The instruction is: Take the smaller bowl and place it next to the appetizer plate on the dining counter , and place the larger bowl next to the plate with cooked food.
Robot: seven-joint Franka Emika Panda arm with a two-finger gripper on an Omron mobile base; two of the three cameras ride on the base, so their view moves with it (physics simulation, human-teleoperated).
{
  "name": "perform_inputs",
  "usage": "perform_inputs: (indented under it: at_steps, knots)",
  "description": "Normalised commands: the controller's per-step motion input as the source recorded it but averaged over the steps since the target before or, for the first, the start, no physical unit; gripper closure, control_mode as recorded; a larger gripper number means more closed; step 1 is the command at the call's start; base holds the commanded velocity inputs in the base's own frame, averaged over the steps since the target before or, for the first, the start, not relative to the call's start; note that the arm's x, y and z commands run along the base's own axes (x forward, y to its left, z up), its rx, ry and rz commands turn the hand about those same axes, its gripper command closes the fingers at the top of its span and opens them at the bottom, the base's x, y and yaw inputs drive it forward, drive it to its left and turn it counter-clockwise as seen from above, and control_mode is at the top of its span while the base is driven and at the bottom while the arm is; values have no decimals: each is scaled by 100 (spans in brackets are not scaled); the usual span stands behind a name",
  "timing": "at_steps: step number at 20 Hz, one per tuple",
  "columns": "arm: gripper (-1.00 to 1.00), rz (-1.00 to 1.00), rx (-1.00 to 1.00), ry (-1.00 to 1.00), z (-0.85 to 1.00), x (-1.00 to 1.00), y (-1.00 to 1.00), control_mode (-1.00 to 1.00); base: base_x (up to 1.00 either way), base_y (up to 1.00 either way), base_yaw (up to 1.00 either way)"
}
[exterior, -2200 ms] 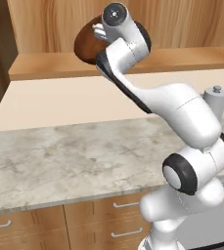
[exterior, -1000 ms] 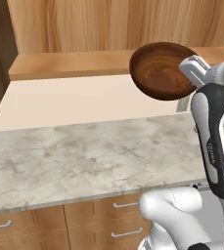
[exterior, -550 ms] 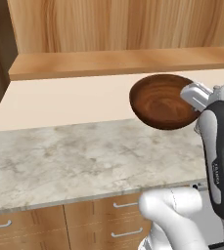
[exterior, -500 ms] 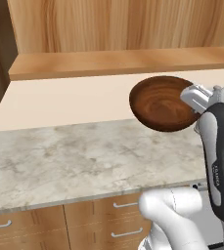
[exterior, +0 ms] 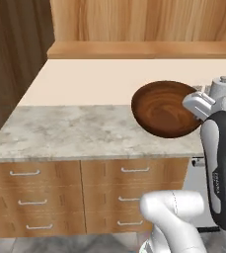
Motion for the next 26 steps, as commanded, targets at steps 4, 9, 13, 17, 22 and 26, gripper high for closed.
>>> perform_inputs:
  at_steps: [4, 9, 13, 17, 22, 26]
  knots:
    - [100, 0, 0, 0, 0, 0, 0, 100, -94, 10, 66]
    - [100, 0, 0, 0, 0, 0, 0, 100, -94, -2, 64]
    - [100, 0, 0, 0, 0, 0, 0, 100, -2, 0, 70]
    - [100, 0, 0, 0, 0, 0, 0, 100, 18, -17, 62]
    - [100, 0, 0, 0, 0, 0, 0, 100, 11, -67, 53]
    - [100, 0, 0, 0, 0, 0, 0, 100, -34, -96, 46]
